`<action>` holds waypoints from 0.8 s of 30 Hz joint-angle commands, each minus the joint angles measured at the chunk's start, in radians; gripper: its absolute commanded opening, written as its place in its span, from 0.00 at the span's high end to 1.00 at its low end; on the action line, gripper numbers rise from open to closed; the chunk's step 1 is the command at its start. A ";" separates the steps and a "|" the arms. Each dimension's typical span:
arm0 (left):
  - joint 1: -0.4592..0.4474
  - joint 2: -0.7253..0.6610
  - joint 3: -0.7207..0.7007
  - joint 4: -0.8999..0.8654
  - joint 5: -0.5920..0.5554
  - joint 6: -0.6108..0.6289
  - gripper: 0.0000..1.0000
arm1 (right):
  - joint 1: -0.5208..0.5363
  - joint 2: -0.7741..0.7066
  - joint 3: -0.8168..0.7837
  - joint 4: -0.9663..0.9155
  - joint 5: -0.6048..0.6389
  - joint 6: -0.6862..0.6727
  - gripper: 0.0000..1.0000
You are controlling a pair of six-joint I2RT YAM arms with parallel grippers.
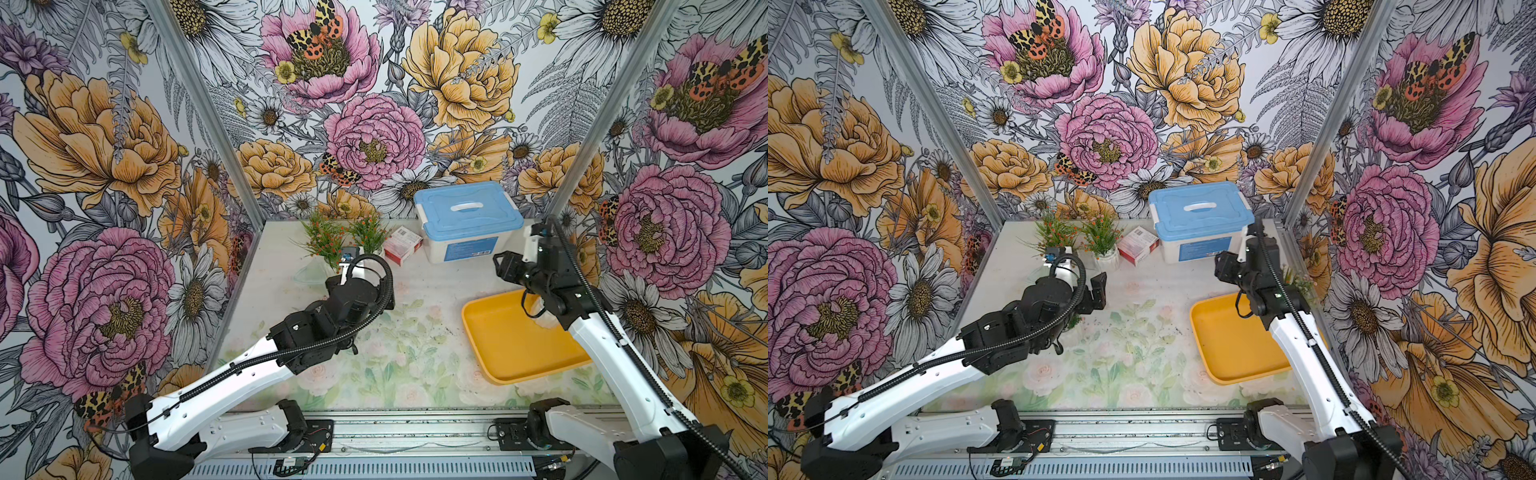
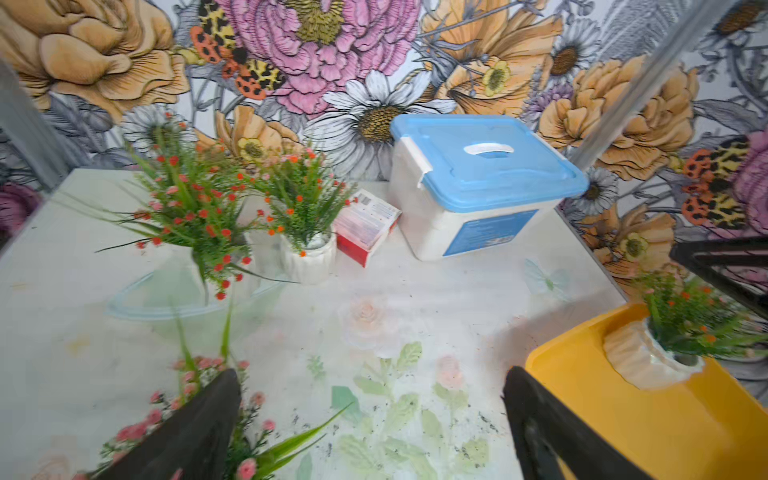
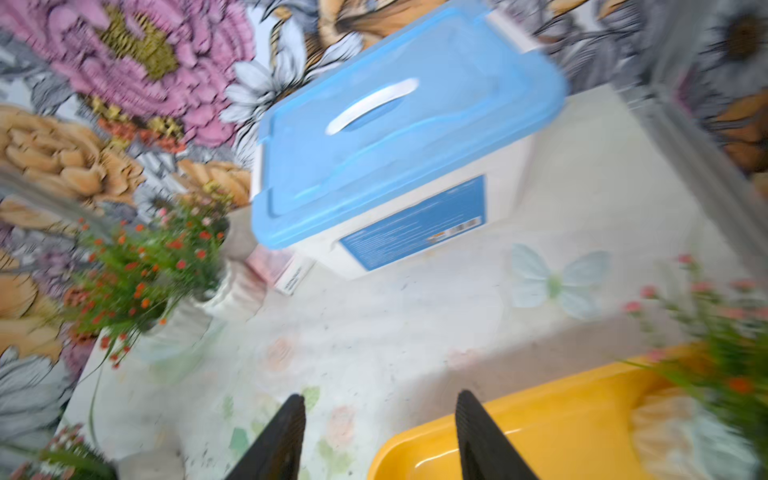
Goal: Put the potted gypsophila into the storage box
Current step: Place the baby's breath potted plant at the storage box, then pick up the baby's breath potted plant from the center of the board.
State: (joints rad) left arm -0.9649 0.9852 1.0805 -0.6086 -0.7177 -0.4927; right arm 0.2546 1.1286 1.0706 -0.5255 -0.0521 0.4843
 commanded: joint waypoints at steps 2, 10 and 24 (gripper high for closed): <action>0.077 -0.155 -0.082 -0.089 -0.013 -0.076 0.01 | 0.193 0.114 0.029 0.040 0.107 0.035 0.36; 0.304 -0.437 -0.192 -0.191 0.214 -0.081 0.01 | 0.411 0.350 0.067 0.254 0.135 0.178 0.28; 0.506 -0.519 -0.214 -0.337 0.308 -0.101 0.01 | 0.648 0.813 0.381 0.271 0.064 0.227 0.32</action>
State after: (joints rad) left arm -0.4786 0.4843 0.8764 -0.9142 -0.4492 -0.5701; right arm 0.8921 1.9072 1.4036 -0.2707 0.0246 0.6987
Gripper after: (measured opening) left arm 0.988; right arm 0.684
